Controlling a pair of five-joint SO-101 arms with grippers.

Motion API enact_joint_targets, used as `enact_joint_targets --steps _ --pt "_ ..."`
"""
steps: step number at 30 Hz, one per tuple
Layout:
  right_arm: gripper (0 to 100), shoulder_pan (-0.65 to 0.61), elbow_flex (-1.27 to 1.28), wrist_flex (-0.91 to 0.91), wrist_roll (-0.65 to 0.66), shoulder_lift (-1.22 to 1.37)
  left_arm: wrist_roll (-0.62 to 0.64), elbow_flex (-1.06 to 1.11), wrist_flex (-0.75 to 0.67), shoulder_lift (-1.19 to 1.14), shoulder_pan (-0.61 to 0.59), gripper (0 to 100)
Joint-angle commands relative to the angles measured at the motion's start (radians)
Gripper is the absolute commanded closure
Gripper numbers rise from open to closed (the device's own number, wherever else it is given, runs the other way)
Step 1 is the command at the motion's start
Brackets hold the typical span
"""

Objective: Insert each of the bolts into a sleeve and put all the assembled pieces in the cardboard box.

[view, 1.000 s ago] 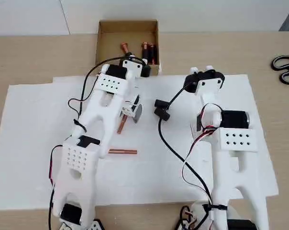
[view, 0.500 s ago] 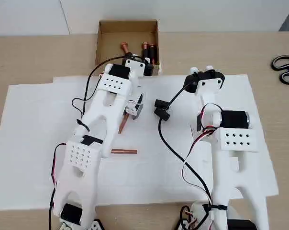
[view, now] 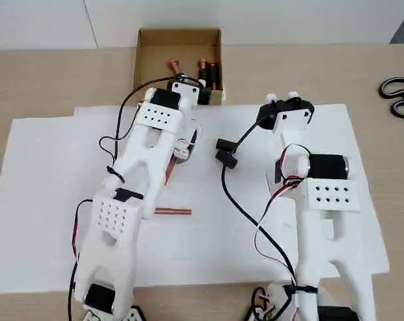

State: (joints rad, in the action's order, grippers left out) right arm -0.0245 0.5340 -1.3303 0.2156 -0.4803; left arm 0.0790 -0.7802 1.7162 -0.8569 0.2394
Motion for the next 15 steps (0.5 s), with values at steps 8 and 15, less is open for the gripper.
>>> enact_joint_targets --steps 8,15 --pt "67.8 -0.03 -0.273 -0.236 -0.009 -0.002 0.043 -0.094 0.038 0.206 -0.054 99" --pt "67.8 -0.12 -0.658 -0.351 -0.011 0.308 0.046 0.087 0.038 0.488 -0.149 99"
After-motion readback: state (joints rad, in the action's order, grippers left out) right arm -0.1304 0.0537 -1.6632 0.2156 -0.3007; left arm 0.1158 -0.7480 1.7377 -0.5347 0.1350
